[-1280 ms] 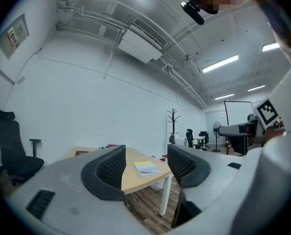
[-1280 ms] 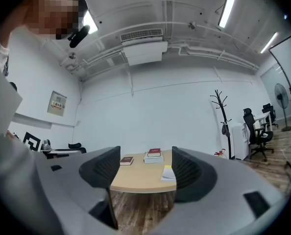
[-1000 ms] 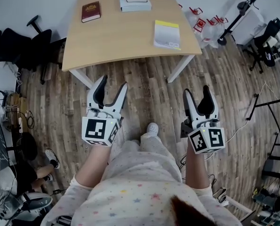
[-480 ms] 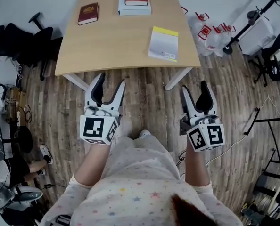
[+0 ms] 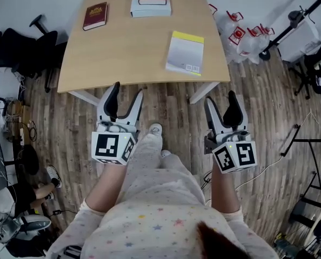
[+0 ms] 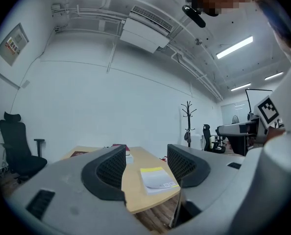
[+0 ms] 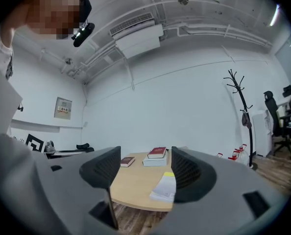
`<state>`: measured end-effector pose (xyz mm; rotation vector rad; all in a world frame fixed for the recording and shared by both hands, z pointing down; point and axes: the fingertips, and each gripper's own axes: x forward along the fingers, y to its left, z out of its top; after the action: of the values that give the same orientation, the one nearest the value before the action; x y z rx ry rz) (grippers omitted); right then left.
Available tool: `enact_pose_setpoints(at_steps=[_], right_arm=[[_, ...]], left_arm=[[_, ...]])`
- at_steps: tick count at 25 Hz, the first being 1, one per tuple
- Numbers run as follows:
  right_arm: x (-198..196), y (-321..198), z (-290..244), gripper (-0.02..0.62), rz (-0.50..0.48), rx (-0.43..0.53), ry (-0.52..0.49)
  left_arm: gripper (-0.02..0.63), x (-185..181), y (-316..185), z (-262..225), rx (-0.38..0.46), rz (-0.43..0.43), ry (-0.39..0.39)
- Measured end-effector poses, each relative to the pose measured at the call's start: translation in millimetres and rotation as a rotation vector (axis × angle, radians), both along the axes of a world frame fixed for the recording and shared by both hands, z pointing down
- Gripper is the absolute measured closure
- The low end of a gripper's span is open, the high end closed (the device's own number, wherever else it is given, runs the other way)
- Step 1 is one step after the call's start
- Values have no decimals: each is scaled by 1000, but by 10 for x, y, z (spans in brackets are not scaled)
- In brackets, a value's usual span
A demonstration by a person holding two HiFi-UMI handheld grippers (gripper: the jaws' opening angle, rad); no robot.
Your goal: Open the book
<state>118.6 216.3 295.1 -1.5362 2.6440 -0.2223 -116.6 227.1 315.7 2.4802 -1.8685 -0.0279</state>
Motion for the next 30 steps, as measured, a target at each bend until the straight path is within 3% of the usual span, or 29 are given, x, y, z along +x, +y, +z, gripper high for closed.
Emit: enact_pose_setpoints(at_steps=[6,17,23,30], right_arm=[[-101,-575,-36,289,20,21,80],[-412,-1540,-121,288,57,19,39],[-384,-1947,-57,291,45,0,38],[-244,-2626,-108,293,-31,15,30]], left_arm=[[362,-56,-629,-35,16,22,8],[362,-261,-1663,-127,35,79,17],[362,-260,-2046,-42,12,63,23],[362,-137,-2596,-97,22,-12,13]])
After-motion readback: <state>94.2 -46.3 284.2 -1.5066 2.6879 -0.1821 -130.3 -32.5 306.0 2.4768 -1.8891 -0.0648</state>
